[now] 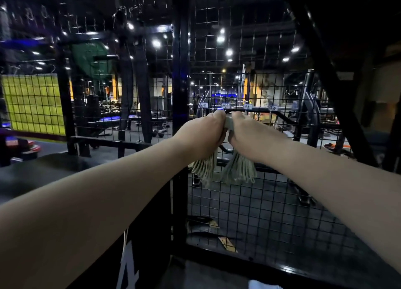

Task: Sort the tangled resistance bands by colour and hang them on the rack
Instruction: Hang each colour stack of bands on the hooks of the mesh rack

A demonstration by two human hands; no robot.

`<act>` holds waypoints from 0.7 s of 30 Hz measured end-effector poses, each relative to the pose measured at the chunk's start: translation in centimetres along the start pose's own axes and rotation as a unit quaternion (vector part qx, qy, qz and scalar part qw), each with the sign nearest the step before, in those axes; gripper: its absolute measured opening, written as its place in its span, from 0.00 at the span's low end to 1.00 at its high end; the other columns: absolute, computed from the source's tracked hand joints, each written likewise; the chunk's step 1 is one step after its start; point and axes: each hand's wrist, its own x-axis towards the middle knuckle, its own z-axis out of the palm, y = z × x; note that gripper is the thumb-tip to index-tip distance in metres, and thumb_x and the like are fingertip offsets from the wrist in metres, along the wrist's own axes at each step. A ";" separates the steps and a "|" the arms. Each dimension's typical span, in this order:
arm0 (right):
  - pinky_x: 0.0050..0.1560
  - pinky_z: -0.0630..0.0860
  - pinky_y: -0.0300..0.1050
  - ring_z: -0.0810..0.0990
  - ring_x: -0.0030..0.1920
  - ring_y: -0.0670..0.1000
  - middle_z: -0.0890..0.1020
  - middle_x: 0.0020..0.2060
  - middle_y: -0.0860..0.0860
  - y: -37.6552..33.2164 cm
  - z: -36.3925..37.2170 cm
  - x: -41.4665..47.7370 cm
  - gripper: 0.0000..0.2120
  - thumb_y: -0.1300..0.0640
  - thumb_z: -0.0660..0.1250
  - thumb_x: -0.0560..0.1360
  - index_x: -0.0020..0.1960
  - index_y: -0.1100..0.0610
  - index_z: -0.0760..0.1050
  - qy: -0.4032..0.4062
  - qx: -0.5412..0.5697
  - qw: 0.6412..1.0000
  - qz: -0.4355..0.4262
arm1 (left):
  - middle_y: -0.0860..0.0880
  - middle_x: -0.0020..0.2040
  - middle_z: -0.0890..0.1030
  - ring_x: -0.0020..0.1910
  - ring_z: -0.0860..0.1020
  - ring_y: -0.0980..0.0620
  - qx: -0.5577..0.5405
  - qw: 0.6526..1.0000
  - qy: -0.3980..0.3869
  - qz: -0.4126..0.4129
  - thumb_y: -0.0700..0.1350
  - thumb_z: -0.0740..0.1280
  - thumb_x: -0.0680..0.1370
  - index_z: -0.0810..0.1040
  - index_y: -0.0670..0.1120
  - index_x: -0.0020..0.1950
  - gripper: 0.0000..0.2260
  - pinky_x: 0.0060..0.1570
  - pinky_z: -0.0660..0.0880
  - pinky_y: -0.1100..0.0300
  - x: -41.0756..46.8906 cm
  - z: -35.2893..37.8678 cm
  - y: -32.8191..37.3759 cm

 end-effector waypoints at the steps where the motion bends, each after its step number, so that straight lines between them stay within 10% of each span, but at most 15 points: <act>1: 0.36 0.73 0.49 0.77 0.38 0.51 0.75 0.44 0.53 0.2 0.4 0.5 0.07 0.56 0.56 0.83 0.58 0.57 0.62 -0.002 -0.013 1.000 -0.006 | 0.55 0.36 0.69 0.28 0.68 0.57 0.001 1.000 -0.001 -0.002 0.47 0.57 0.84 0.66 0.45 0.53 0.05 0.25 0.60 0.58 0.2 0.3 -0.4; 9: 0.46 0.77 0.52 0.79 0.50 0.59 0.75 0.52 0.58 1.1 5.9 5.6 0.13 0.56 0.58 0.81 0.63 0.60 0.60 0.027 -0.104 0.993 -0.041 | 0.48 0.50 0.80 0.41 0.81 0.47 -0.016 0.999 -0.020 -0.022 0.47 0.62 0.83 0.70 0.44 0.60 0.09 0.36 0.80 0.50 3.1 5.7 -5.1; 21: 0.47 0.81 0.47 0.81 0.52 0.58 0.74 0.59 0.64 4.9 15.5 16.1 0.18 0.64 0.63 0.79 0.67 0.70 0.68 0.026 -0.202 0.977 -0.067 | 0.51 0.47 0.79 0.39 0.79 0.50 -0.045 0.997 -0.013 -0.054 0.48 0.59 0.83 0.69 0.48 0.59 0.07 0.36 0.78 0.50 8.7 14.3 -14.6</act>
